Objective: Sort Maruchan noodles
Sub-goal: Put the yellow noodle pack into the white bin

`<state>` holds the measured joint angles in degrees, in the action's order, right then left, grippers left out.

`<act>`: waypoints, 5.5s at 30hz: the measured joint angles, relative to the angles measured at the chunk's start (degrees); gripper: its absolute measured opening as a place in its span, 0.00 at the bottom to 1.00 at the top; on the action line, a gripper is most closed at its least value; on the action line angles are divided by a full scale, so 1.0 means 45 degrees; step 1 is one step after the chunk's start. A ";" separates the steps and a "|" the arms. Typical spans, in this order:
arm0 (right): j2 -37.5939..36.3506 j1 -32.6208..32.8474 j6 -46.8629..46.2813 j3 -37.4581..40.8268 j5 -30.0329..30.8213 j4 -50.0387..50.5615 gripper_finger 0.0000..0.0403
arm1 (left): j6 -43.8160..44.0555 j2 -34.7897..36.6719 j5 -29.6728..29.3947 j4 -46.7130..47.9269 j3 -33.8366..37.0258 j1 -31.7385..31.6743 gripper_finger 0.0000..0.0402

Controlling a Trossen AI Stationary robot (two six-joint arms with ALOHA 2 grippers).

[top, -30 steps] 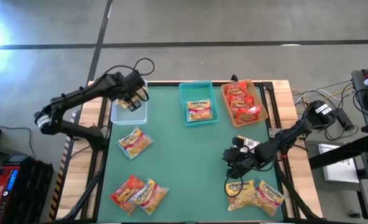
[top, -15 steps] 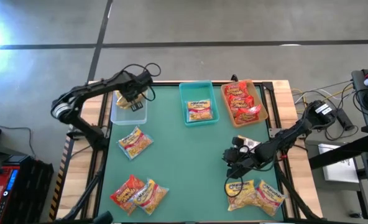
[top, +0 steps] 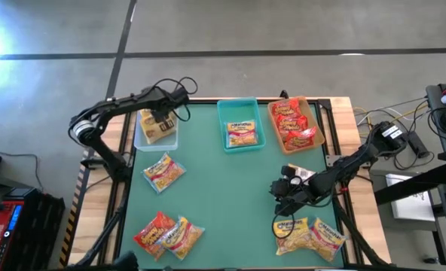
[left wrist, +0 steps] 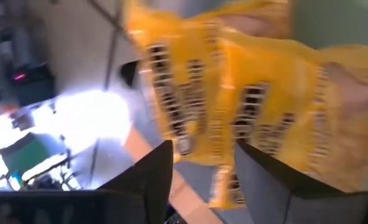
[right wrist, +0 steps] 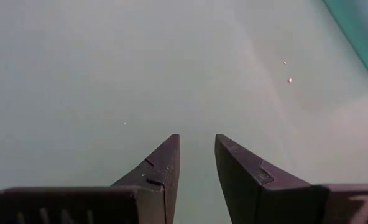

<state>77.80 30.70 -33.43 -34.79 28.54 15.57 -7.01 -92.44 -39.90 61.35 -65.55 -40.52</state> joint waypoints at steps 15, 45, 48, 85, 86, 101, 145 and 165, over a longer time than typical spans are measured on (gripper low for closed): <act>-0.0112 0.0039 -0.1888 -0.2062 -0.1750 0.1887 0.23 | 0.5001 0.2482 0.2984 -0.1830 0.0053 0.1178 0.42; -0.0107 0.0923 -0.9080 -0.2956 -0.4674 1.0040 0.47 | 0.6066 0.2396 0.2793 -0.7767 0.0967 1.1429 0.42; -0.0102 0.0923 -0.9486 -0.2816 -0.4669 1.0025 0.52 | 0.6068 0.2207 0.2021 -0.8034 0.0969 1.1803 0.42; 0.2742 0.0835 -0.9184 -0.3256 -0.3852 0.9733 0.29 | 0.6301 0.1936 0.1752 -0.8413 0.1022 1.2392 0.42; 0.2714 0.0835 -0.9066 -0.3285 -0.3858 0.9755 0.26 | 0.6301 0.1936 0.1752 -0.8394 0.1027 1.2392 0.42; 0.1053 0.0840 -0.6522 -0.4548 -0.4139 0.9398 0.05 | 0.6352 0.1903 0.1762 -0.8355 0.1027 1.2392 0.42; -0.1010 -0.2257 0.1295 -0.4925 -0.5248 0.3763 0.05 | 0.0972 -0.1263 0.5774 -1.7098 0.1187 1.3267 0.42; -0.1001 -0.3167 0.2608 -0.5388 -0.6092 0.2230 0.05 | -0.0155 -0.1289 0.4097 -1.7967 0.1187 1.3240 0.42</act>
<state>73.30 16.45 -21.69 -59.03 1.12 25.61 -7.71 -98.24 -21.46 -19.51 -60.20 19.06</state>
